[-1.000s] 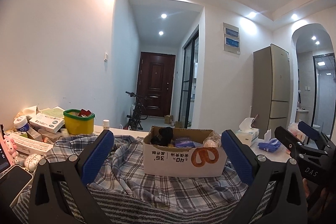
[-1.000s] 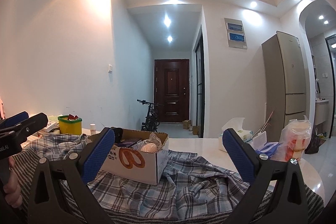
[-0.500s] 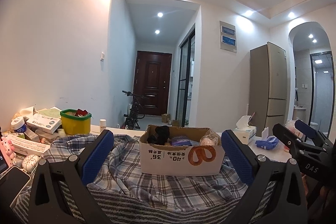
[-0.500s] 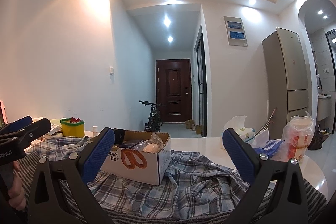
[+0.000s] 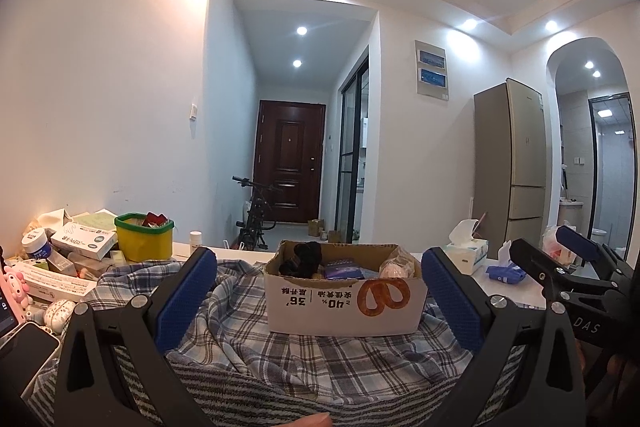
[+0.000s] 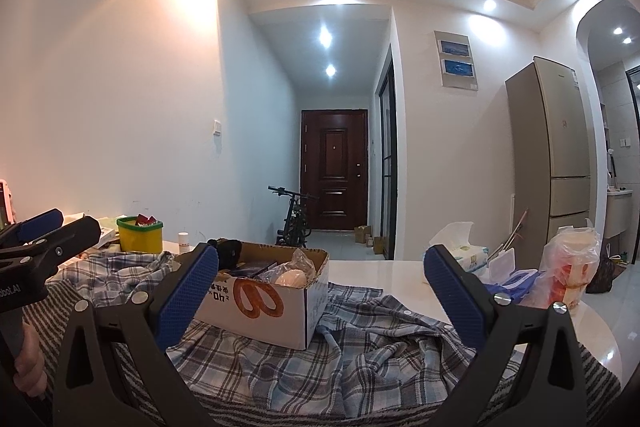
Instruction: Organize objects
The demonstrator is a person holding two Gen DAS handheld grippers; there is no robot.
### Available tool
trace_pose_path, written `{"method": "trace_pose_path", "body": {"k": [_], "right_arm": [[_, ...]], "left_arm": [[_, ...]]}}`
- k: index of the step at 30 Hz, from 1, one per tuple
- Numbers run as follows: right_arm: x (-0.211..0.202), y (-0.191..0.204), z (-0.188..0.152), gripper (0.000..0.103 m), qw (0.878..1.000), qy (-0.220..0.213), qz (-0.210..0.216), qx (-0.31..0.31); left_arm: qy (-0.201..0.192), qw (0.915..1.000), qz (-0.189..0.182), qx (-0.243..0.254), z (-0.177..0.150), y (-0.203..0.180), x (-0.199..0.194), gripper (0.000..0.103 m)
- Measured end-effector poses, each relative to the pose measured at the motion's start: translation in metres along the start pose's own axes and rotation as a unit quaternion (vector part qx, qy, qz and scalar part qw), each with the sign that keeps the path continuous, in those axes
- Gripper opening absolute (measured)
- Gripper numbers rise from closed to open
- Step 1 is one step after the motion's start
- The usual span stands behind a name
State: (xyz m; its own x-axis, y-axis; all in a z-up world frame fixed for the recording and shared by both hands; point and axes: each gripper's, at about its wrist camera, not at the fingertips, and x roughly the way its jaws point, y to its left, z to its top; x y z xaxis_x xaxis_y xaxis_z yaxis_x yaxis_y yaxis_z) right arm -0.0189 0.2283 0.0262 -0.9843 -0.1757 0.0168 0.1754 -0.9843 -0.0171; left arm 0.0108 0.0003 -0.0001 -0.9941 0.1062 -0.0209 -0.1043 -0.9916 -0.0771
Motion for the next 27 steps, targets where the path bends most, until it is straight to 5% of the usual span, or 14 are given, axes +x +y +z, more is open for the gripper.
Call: {"method": "trace_pose_path", "body": {"k": [27], "right_arm": [[0.0018,-0.0003,-0.0022,0.103,1.0,0.004,0.0,0.003]], "left_arm": [[0.004,1.0,-0.001,0.007,-0.0011,0.0019,0.0021,0.103]]}}
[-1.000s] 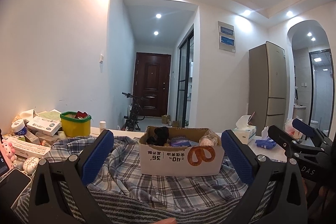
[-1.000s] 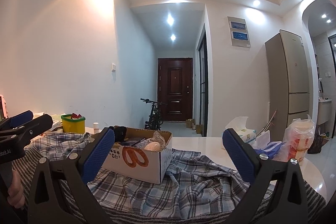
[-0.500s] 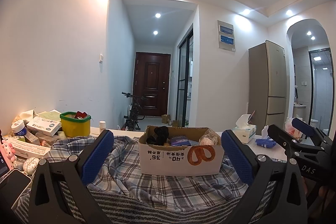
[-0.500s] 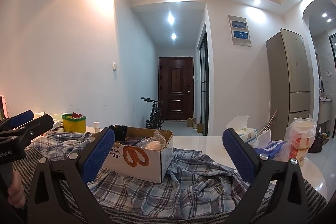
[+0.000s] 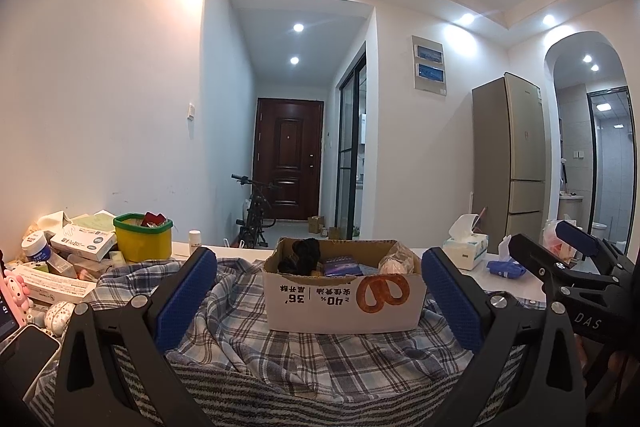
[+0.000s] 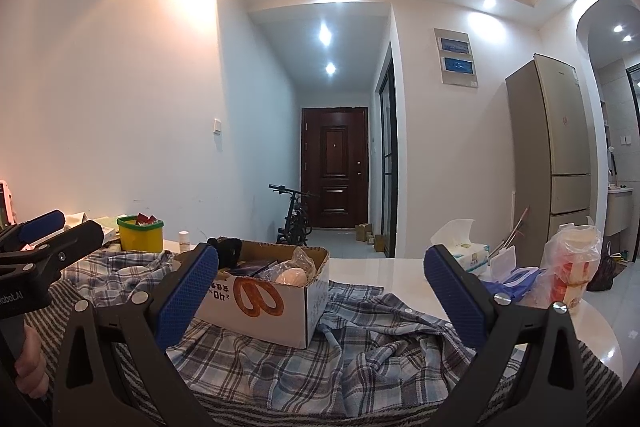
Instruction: Organize objects
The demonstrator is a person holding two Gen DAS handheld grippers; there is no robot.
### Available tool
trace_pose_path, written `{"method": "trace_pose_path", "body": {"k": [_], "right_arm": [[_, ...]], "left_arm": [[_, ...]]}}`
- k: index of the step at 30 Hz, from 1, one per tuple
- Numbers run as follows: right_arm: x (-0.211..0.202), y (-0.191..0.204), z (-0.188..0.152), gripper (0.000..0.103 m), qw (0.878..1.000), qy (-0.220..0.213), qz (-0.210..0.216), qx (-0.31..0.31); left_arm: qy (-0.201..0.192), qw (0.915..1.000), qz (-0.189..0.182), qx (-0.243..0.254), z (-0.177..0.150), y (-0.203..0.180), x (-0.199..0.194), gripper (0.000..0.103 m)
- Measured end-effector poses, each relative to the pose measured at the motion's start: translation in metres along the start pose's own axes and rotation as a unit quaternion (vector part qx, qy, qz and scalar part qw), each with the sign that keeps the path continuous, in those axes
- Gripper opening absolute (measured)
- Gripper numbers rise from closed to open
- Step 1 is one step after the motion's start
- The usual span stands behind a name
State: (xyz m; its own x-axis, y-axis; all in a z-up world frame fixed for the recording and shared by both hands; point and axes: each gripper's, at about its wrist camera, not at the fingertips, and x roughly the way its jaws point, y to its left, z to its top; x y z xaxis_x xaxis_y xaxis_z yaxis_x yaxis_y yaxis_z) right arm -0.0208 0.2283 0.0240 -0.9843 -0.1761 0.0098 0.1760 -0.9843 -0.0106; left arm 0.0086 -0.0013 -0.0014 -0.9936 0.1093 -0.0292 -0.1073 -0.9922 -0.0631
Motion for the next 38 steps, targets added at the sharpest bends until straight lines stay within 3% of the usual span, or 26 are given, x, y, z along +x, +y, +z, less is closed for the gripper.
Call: {"method": "trace_pose_path", "body": {"k": [38], "right_arm": [[-0.0013,0.0001,0.0015,0.103,1.0,0.001,-0.001,0.003]], "left_arm": [[0.0,1.0,0.0,0.002,-0.0025,0.0009,0.0006,0.103]]}}
